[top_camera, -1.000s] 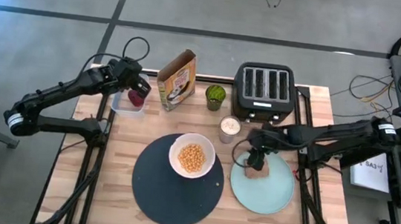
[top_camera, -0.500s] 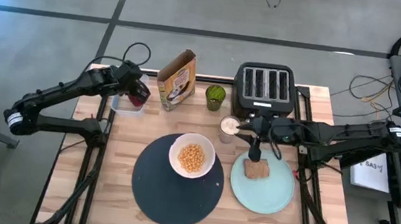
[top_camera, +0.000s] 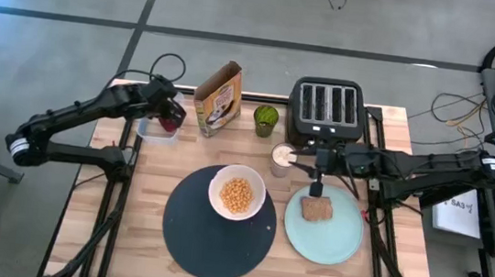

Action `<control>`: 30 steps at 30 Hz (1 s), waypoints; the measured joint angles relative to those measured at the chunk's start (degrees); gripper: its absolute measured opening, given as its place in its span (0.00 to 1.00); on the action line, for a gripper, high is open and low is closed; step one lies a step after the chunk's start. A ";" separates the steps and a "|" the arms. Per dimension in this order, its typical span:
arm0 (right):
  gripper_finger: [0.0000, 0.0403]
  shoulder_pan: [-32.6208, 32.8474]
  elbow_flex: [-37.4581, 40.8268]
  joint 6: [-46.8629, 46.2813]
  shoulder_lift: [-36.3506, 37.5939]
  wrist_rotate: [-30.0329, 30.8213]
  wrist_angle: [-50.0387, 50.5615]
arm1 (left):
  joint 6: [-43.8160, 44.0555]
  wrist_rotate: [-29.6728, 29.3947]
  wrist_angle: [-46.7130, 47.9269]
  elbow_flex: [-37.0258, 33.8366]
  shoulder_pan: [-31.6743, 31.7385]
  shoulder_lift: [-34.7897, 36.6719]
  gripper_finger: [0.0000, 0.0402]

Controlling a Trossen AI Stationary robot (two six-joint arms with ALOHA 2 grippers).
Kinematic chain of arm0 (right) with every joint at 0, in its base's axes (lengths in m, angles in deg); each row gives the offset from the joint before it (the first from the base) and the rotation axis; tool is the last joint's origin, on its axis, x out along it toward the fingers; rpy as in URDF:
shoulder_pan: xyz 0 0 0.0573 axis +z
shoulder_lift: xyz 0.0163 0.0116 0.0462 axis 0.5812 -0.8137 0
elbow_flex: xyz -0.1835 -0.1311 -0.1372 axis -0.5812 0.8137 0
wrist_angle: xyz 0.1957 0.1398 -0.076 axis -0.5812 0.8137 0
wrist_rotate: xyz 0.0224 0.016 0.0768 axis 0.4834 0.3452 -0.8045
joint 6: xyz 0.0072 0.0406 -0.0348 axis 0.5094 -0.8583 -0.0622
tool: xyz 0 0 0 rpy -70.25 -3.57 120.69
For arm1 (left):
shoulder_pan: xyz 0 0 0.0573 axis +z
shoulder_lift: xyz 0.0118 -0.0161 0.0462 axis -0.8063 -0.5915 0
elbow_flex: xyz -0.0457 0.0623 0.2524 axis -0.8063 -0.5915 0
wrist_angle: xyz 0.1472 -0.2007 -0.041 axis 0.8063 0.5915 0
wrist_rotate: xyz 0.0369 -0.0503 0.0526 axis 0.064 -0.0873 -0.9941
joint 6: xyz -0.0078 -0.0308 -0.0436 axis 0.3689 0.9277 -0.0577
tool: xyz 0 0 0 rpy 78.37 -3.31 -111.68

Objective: Arrange a breakfast setting
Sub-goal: Put the apple from the transparent bin on the light blue plate

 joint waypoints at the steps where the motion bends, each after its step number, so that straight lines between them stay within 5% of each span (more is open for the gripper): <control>1: 0.27 -0.03 0.00 0.32 0.30 0.00 0.00 | 0.02 -0.01 0.00 0.00 0.00 -0.28 0.11; 11: 0.27 -0.08 0.08 -3.53 1.34 0.00 4.92 | 0.46 -0.02 -0.02 0.00 0.00 -5.29 0.33; 30: 0.44 -1.04 0.52 -1.61 2.78 -2.03 4.75 | 8.41 -2.14 4.96 0.02 0.07 -17.14 0.72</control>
